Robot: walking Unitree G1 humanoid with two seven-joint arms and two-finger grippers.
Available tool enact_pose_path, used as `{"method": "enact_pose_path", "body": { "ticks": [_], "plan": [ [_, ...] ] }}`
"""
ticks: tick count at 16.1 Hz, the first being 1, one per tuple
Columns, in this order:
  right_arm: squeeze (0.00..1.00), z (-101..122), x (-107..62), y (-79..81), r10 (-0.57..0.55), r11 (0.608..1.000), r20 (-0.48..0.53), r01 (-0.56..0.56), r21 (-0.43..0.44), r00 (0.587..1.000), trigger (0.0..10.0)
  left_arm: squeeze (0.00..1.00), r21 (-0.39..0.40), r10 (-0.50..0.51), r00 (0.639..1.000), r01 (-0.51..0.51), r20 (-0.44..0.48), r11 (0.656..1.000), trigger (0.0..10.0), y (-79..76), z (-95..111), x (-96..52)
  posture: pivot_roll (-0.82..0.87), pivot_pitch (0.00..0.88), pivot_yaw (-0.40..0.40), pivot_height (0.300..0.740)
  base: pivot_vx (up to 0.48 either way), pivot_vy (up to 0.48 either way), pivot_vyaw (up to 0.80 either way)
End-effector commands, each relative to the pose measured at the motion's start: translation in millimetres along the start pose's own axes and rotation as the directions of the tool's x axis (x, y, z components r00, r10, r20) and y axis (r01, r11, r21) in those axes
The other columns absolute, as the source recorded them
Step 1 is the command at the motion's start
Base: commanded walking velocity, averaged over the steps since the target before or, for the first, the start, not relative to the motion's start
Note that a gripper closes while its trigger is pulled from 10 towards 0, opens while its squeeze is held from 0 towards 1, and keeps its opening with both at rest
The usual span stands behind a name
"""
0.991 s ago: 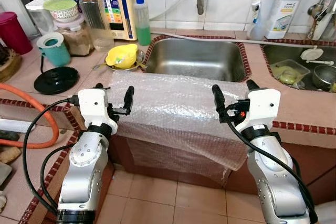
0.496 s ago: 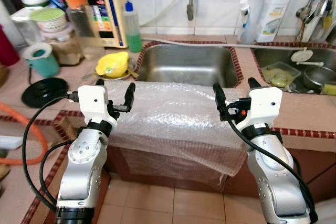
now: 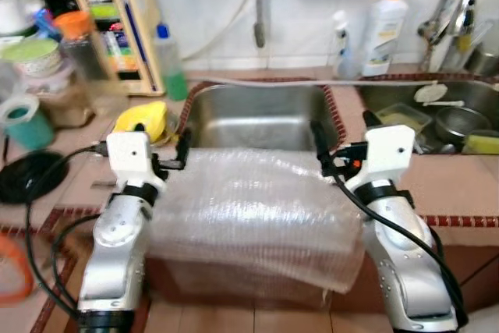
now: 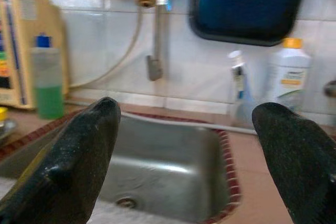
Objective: Kitchen organization
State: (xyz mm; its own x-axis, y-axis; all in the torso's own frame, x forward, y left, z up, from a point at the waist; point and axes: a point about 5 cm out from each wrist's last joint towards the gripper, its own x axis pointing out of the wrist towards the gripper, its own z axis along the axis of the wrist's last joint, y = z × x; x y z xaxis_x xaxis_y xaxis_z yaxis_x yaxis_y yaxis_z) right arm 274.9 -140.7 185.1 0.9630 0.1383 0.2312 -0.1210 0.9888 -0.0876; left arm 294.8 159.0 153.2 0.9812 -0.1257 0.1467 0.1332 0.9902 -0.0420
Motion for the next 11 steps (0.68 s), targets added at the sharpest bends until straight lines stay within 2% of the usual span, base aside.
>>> {"method": "enact_pose_path", "body": {
  "ticks": [1, 8, 11],
  "plan": [
    [0.0, 2.4, -1.0, -3.0, -0.011, 1.0, 0.01, 0.011, -0.006, 1.0, 10.0, 0.0, 0.007, -0.015, 1.0, 0.015, 0.014, 1.0, 10.0, -3.9, 3.7, 1.1, 0.0, 0.0, 0.079, 0.74, 0.379, 0.0, 0.0],
    [0.0, -0.2, -0.5, -0.5, 0.003, 1.0, -0.001, -0.003, -0.004, 1.0, 10.0, 0.0, 0.006, 0.003, 1.0, -0.003, 0.0, 1.0, 10.0, -2.0, 0.8, -2.0, 0.01, 0.0, 0.072, 0.74, 0.329, 0.0, 0.0],
    [0.0, -1.3, -0.9, -0.4, 0.005, 1.0, -0.004, -0.005, -0.005, 1.0, 10.0, 0.0, -0.008, 0.011, 1.0, -0.011, 0.003, 1.0, 10.0, -2.9, 0.9, -2.5, 0.01, 0.0, 0.074, 0.74, 0.0, 0.0, 0.0]
  ]
}}
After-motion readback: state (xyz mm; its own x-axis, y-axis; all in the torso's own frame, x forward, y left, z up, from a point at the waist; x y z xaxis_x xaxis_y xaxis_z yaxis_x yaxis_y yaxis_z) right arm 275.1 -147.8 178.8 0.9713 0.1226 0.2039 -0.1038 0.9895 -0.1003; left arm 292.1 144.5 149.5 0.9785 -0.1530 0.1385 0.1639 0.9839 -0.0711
